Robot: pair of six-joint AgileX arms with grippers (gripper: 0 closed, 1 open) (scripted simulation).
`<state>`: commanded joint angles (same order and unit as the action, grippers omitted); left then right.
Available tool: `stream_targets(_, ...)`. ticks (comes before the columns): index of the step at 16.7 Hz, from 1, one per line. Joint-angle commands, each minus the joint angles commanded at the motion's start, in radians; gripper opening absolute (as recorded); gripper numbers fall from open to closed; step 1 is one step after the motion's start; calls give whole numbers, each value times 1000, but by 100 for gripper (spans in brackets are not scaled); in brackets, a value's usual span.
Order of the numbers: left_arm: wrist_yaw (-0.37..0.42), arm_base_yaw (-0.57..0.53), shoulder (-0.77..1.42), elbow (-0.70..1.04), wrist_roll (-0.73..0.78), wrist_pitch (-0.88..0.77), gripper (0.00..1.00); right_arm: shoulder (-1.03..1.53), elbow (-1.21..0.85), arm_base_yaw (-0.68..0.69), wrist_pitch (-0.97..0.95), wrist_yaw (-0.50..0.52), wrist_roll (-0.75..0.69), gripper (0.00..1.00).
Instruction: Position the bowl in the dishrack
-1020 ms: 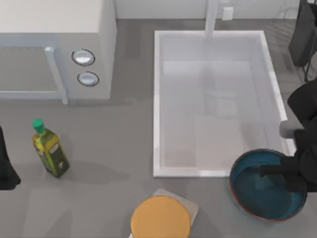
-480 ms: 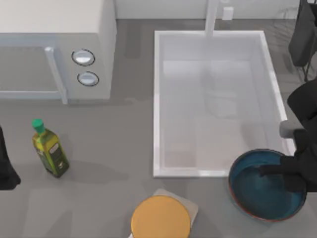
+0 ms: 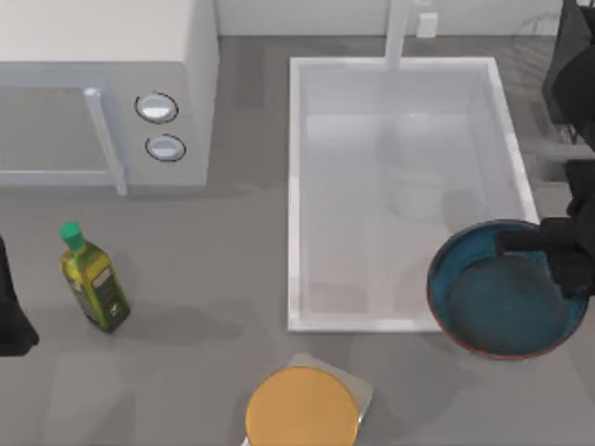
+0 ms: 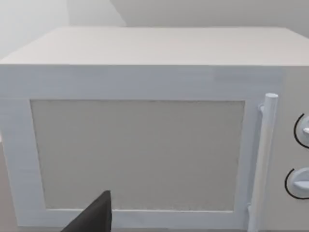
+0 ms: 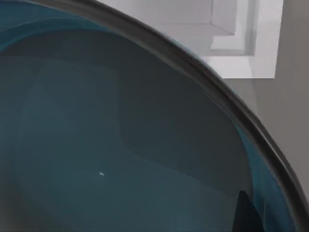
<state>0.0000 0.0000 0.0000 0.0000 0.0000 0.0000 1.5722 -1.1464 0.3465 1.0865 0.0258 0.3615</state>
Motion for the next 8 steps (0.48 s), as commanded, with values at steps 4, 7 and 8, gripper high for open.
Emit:
stream_targets(4,0,0,0,0,0,0,100,-40,-229,-4,288,-1,-7,0)
stream_targets(7,0,0,0,0,0,0,100,-73,-346,-8,407,-1,-12,0)
stream_targets(8,0,0,0,0,0,0,100,-80,-364,-9,425,-2,-14,0)
